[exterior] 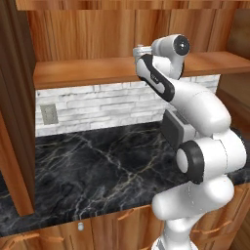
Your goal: Take 2 condiments from the cabinet and move them on the counter near the stove.Make sure the condiments are lined up with each other, next to each other.
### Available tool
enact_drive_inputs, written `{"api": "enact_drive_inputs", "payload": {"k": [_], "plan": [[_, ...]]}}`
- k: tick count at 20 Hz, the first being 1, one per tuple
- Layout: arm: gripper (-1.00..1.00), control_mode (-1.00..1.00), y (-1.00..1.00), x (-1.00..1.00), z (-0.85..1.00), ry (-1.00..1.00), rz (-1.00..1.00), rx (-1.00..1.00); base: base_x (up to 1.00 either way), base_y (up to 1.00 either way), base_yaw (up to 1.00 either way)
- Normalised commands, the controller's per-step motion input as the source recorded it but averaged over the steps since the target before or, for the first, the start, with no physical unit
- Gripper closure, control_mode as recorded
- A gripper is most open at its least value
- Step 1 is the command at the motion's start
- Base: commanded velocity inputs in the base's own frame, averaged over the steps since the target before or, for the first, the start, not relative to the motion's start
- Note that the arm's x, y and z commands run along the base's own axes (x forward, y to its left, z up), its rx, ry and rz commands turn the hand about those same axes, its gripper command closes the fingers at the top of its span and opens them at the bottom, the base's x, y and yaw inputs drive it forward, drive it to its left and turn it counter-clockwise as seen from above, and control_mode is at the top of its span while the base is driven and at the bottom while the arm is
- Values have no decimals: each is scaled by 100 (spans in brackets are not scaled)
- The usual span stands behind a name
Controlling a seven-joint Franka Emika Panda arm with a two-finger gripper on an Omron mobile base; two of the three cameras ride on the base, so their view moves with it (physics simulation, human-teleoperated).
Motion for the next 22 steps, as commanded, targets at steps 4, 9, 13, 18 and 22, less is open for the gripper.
{"api": "enact_drive_inputs", "payload": {"k": [4,9,13,18,22], "plan": [[-100,-100,0,28,-23,0,0,-1,0,0,0],[-100,-100,6,30,-15,0,0,-2,0,0,0],[-100,-100,5,23,-2,0,0,-1,0,0,0],[-100,-100,12,15,0,0,0,0,0,0,0],[-100,-100,11,8,0,0,0,0,0,0,0]]}}
